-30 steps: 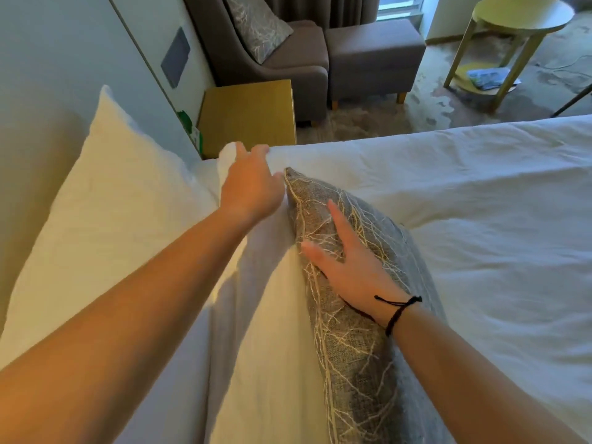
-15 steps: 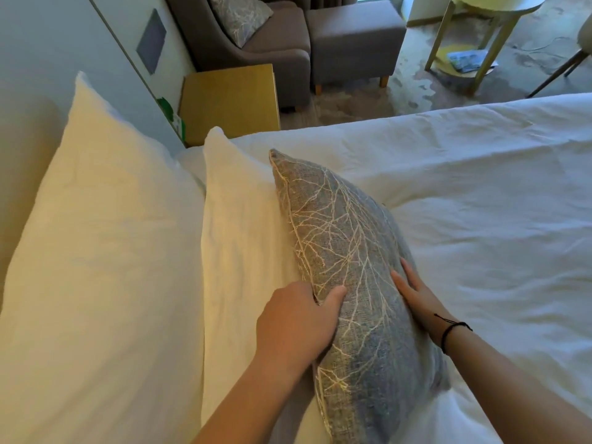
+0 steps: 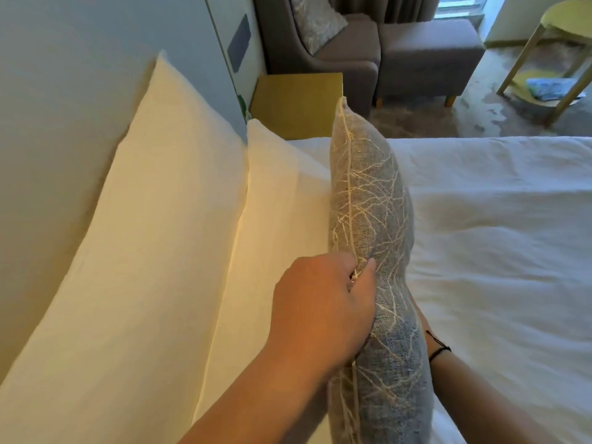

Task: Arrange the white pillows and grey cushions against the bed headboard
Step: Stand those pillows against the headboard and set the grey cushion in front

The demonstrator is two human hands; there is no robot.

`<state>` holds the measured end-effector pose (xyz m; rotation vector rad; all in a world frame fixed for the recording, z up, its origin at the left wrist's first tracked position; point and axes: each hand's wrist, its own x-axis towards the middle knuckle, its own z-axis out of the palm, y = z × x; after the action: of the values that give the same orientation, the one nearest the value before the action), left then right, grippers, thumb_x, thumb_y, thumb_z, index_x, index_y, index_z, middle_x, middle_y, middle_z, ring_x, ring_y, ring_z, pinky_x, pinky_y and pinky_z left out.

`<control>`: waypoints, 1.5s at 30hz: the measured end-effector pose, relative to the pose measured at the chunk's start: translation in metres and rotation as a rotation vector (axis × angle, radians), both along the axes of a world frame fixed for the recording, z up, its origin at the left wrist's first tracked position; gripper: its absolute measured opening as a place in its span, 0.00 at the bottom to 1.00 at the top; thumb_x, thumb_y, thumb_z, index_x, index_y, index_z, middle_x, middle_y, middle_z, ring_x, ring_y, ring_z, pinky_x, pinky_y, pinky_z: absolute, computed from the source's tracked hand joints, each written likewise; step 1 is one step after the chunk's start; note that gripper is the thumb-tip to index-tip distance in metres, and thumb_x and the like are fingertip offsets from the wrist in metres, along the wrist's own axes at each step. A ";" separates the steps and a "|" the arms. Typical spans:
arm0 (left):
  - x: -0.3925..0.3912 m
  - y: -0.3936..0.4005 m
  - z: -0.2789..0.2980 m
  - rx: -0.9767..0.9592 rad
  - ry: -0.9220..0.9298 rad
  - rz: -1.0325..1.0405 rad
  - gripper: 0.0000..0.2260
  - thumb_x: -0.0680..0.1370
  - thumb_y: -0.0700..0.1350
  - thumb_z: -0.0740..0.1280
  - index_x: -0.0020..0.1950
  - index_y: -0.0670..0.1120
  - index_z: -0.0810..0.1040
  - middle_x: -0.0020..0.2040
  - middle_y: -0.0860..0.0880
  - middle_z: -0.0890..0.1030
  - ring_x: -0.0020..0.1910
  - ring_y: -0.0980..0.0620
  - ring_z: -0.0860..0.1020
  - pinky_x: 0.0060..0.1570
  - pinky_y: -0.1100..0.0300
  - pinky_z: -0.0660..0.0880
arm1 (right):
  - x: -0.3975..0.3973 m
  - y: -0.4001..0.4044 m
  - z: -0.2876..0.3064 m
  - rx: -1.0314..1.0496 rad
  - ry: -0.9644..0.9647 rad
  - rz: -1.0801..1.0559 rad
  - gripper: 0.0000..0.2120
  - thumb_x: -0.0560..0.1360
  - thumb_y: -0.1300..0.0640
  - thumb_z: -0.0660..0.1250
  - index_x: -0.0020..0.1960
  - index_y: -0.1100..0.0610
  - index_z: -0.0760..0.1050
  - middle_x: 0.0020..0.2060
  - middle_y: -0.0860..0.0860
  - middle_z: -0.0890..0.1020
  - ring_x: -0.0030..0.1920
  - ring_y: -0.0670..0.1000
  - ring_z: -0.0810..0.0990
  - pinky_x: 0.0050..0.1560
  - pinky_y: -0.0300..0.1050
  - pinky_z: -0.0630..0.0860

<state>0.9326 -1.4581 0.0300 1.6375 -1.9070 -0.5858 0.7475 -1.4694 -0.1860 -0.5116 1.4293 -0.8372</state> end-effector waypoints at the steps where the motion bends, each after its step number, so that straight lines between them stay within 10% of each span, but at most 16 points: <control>1: -0.002 -0.004 -0.003 0.026 -0.035 -0.012 0.23 0.78 0.61 0.57 0.28 0.48 0.62 0.22 0.51 0.65 0.21 0.53 0.64 0.23 0.58 0.58 | 0.000 -0.003 -0.003 -0.020 0.042 -0.008 0.19 0.78 0.43 0.58 0.64 0.51 0.72 0.42 0.49 0.86 0.43 0.48 0.84 0.37 0.33 0.79; 5: -0.011 -0.014 -0.032 0.301 -0.132 0.006 0.24 0.79 0.64 0.57 0.30 0.50 0.63 0.26 0.52 0.67 0.26 0.52 0.67 0.27 0.56 0.59 | -0.014 -0.007 -0.016 -0.020 0.125 0.147 0.33 0.71 0.34 0.61 0.71 0.50 0.67 0.60 0.57 0.78 0.59 0.58 0.77 0.62 0.60 0.73; 9: -0.011 -0.001 -0.034 0.134 -0.162 0.077 0.25 0.75 0.72 0.54 0.32 0.53 0.65 0.29 0.56 0.70 0.29 0.57 0.69 0.28 0.57 0.63 | -0.029 0.001 -0.005 0.108 0.054 0.082 0.25 0.67 0.27 0.63 0.52 0.45 0.76 0.43 0.53 0.84 0.40 0.48 0.85 0.44 0.52 0.78; 13: 0.016 0.042 -0.026 0.094 -0.217 0.128 0.20 0.75 0.71 0.54 0.51 0.57 0.72 0.52 0.59 0.75 0.52 0.56 0.73 0.51 0.58 0.72 | -0.042 0.021 0.045 0.228 0.096 0.019 0.36 0.59 0.23 0.69 0.57 0.45 0.80 0.51 0.50 0.85 0.54 0.57 0.82 0.59 0.62 0.76; 19: 0.064 0.136 -0.037 0.392 -0.208 0.173 0.35 0.78 0.60 0.62 0.78 0.45 0.54 0.78 0.48 0.59 0.76 0.50 0.57 0.73 0.59 0.54 | -0.039 0.019 0.138 -0.020 0.245 0.039 0.30 0.74 0.39 0.66 0.72 0.49 0.68 0.67 0.49 0.75 0.64 0.54 0.74 0.67 0.60 0.69; 25: 0.073 0.173 -0.035 0.437 -0.207 0.321 0.29 0.79 0.60 0.60 0.75 0.45 0.61 0.71 0.47 0.71 0.69 0.47 0.68 0.66 0.56 0.65 | 0.025 -0.005 0.232 -0.679 0.935 0.391 0.20 0.78 0.45 0.62 0.69 0.47 0.70 0.62 0.48 0.78 0.56 0.47 0.75 0.55 0.44 0.71; 29: 0.075 0.196 -0.044 0.465 -0.186 0.436 0.25 0.78 0.62 0.59 0.68 0.48 0.66 0.66 0.48 0.74 0.64 0.46 0.72 0.64 0.52 0.70 | 0.105 -0.012 0.253 -0.930 1.007 0.993 0.16 0.81 0.49 0.57 0.68 0.47 0.72 0.65 0.47 0.76 0.64 0.51 0.74 0.66 0.49 0.69; 34: 0.068 0.217 -0.052 0.651 0.042 0.568 0.28 0.78 0.65 0.57 0.72 0.50 0.66 0.71 0.51 0.71 0.70 0.48 0.70 0.68 0.52 0.68 | 0.178 -0.008 0.214 -0.896 1.298 1.716 0.17 0.82 0.48 0.52 0.62 0.47 0.76 0.58 0.49 0.80 0.57 0.55 0.77 0.54 0.50 0.72; 40: 0.081 0.216 -0.054 0.590 0.446 0.555 0.13 0.80 0.52 0.57 0.38 0.49 0.69 0.37 0.54 0.73 0.34 0.61 0.69 0.40 0.57 0.69 | 0.181 -0.022 0.183 -0.743 1.417 1.829 0.18 0.81 0.48 0.51 0.63 0.45 0.76 0.60 0.50 0.79 0.60 0.55 0.72 0.58 0.54 0.74; 45: 0.080 0.218 -0.075 0.606 0.503 0.676 0.08 0.79 0.43 0.60 0.42 0.53 0.75 0.42 0.54 0.78 0.43 0.54 0.75 0.39 0.59 0.69 | 0.187 -0.020 0.187 -0.698 1.258 2.043 0.18 0.80 0.53 0.54 0.68 0.44 0.72 0.66 0.48 0.75 0.64 0.54 0.74 0.58 0.46 0.70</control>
<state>1.0129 -1.2400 -0.0454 2.0827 -0.7682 -1.1975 0.9347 -1.4896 0.0009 -2.6325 0.6842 0.9495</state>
